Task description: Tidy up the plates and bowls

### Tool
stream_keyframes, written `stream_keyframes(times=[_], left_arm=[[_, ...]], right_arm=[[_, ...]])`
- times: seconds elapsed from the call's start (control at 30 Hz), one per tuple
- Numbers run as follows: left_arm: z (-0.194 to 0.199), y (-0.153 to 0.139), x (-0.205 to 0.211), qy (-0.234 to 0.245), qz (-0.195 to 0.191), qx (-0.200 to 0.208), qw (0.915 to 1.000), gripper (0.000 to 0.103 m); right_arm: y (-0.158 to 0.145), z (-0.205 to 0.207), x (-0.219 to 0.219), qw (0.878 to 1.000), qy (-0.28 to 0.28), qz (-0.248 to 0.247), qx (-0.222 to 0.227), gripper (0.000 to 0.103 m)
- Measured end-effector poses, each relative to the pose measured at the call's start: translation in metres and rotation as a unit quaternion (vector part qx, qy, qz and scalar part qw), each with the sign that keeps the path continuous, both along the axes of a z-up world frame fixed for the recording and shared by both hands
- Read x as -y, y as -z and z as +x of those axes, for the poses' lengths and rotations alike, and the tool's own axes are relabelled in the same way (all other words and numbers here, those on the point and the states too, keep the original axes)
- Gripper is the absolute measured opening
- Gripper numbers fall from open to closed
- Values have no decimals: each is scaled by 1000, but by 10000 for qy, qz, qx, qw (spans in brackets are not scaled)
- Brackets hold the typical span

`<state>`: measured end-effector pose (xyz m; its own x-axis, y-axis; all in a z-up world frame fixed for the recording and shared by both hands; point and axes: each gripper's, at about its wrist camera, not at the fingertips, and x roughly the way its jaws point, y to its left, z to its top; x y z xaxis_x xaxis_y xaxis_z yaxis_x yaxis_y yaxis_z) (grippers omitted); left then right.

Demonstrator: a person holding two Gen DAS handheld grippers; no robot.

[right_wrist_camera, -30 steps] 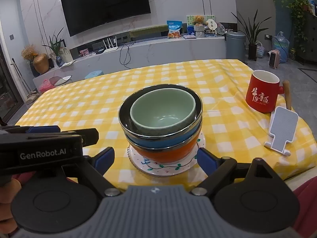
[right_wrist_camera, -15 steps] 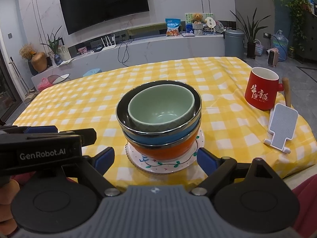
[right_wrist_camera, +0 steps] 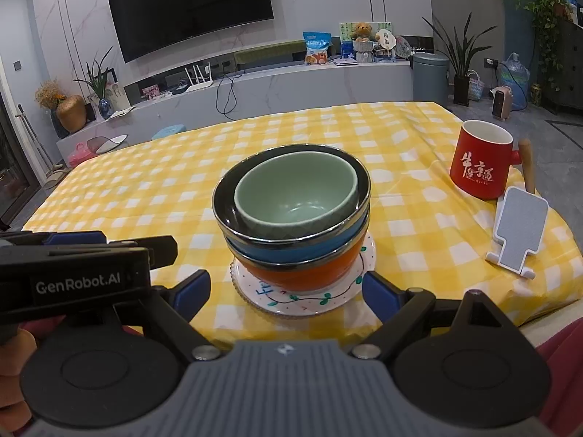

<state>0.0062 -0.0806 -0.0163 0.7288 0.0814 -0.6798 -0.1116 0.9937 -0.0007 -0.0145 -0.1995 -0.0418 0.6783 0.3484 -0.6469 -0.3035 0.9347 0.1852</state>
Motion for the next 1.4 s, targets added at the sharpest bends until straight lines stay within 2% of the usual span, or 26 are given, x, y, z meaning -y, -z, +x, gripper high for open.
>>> stream_keyframes(times=[1.07,1.4], left_arm=[[0,5,-1,22,9,-62,10000,89],[0,4,-2,118,133,-50,9998,89]], right_arm=[[4,-1,-2,10000,35,13,-83,89],[11,-1,-6,9987,-252,426,-121,90]])
